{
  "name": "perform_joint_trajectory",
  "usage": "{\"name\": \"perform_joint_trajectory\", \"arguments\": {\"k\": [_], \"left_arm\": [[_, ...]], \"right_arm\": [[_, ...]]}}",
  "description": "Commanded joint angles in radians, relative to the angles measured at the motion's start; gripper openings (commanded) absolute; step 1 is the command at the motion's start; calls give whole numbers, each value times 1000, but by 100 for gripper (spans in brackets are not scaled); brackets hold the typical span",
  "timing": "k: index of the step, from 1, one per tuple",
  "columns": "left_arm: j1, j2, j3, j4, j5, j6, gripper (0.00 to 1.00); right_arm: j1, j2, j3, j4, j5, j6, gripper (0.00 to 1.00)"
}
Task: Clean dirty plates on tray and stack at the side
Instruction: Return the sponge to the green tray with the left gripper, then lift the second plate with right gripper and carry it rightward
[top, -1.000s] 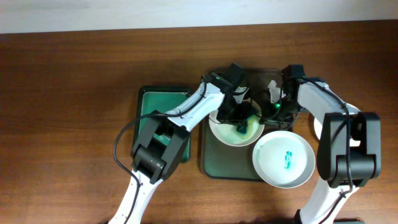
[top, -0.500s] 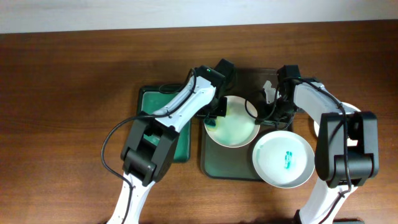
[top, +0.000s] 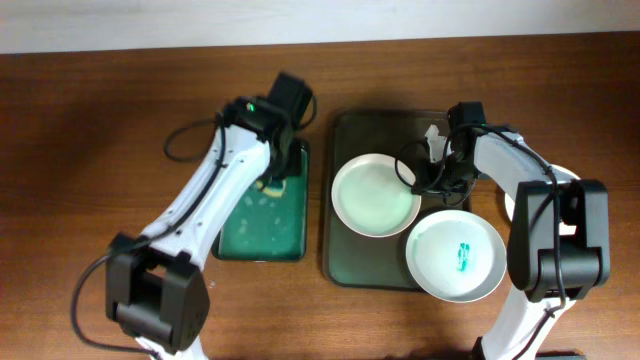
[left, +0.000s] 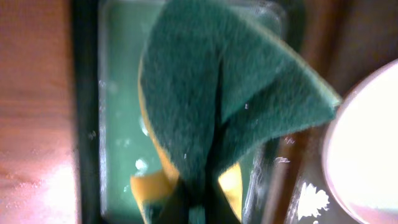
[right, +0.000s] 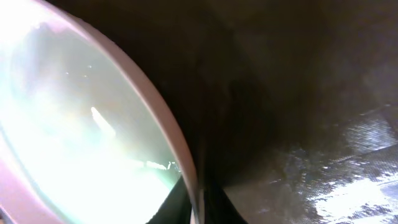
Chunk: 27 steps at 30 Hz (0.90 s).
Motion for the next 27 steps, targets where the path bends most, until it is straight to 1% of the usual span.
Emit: {"name": "perform_joint_trajectory", "arguments": {"k": [1, 3, 5, 7, 8, 9, 11, 12, 14, 15, 18, 19, 20, 22, 27], "left_arm": [[51, 21, -216, 131, 82, 10, 0], [77, 21, -259, 158, 113, 10, 0], [84, 16, -259, 158, 113, 11, 0], [84, 3, -258, 158, 118, 11, 11], [84, -7, -258, 157, 127, 11, 19], [84, -23, -258, 157, 137, 11, 34], [84, -76, -258, 158, 155, 18, 50], [84, -106, -258, 157, 159, 18, 56], [84, -167, -258, 157, 159, 18, 64], [84, -204, -258, 156, 161, 18, 66], [84, -318, -258, 144, 163, 18, 75], [84, -353, -258, 138, 162, 18, 82], [84, -385, -258, 132, 162, 18, 100], [84, -412, -258, 119, 159, 18, 100], [84, -418, -258, 105, 158, 18, 99]], "right_arm": [[-6, 19, -16, -3, 47, -7, 4], [-6, 17, -16, -16, 35, -7, 4], [-5, -2, -16, -31, 37, -7, 4], [-5, -35, -16, -44, 37, -7, 4], [-5, -64, -15, -56, 50, -6, 4], [-4, -97, -16, -69, 82, 13, 4], [11, -176, -16, -97, 210, 69, 4], [24, -212, -16, -107, 264, 90, 4], [56, -278, -16, -120, 352, 127, 4], [70, -301, -16, -126, 387, 145, 4], [161, -405, -16, -153, 606, 248, 4], [196, -434, -16, -164, 672, 280, 4], [232, -459, -16, -174, 726, 304, 4], [287, -492, -16, -183, 807, 318, 4], [478, -532, -16, -196, 1117, 339, 4]]}}
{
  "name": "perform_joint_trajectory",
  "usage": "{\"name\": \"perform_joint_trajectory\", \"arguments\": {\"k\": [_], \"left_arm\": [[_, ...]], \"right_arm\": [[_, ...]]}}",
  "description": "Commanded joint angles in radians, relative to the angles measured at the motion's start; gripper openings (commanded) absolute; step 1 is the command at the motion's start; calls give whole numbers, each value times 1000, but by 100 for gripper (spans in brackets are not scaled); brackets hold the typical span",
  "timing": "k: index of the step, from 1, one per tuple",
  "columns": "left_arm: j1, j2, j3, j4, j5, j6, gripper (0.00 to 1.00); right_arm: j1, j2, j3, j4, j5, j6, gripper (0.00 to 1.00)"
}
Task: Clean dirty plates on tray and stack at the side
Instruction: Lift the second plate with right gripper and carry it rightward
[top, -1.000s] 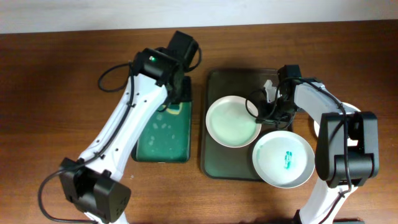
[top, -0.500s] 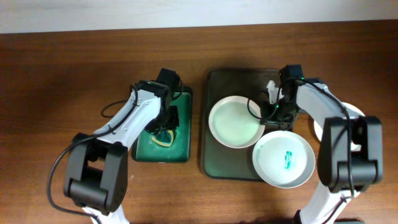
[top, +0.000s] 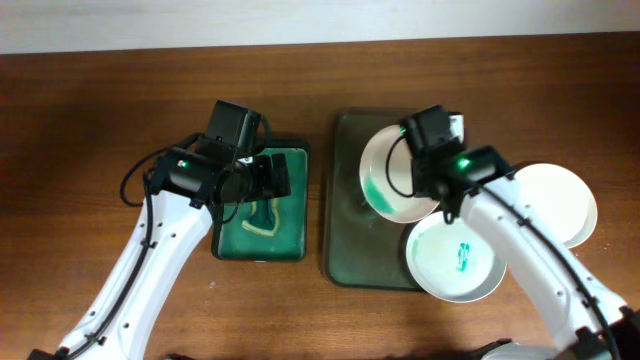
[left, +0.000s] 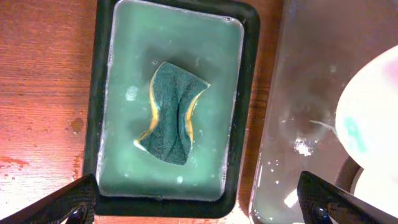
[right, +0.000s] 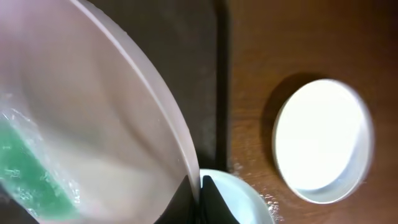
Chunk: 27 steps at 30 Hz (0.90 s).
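Note:
My right gripper (right: 199, 190) is shut on the rim of a white plate (top: 392, 172), holding it tilted above the back of the dark tray (top: 345, 240). A green smear (right: 34, 180) marks the plate's face. A second plate (top: 455, 258) with a green stain lies at the tray's front right. My left gripper (left: 199, 208) hangs open above the green basin (left: 249, 93). The green and yellow sponge (left: 173, 113) lies crumpled in the soapy water, apart from both fingers.
A clean white plate (top: 555, 200) lies on the wooden table to the right of the tray, also in the right wrist view as the clean plate (right: 320, 140). The basin stands just left of the tray. Water drops and foam wet the tray floor (left: 298, 118).
My left gripper has let go of the sponge, which now lies in the basin, and it stands higher and open. My right gripper has raised and tilted the held plate, showing a green smear.

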Motion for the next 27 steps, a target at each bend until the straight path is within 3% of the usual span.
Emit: {"name": "perform_joint_trajectory", "arguments": {"k": [1, 7, 19, 27], "left_arm": [[1, -8, 9, -4, 4, 6, 99], [1, -8, 9, -5, 3, 6, 99], [1, -8, 9, -5, 4, 6, 99], [1, -8, 9, -5, 3, 6, 99]], "right_arm": [[118, -28, 1, 0, 291, 38, 4], [241, -28, 1, -17, 443, 38, 4], [320, -28, 1, -84, 509, 39, 4], [431, -28, 1, -93, 715, 64, 4]]}}
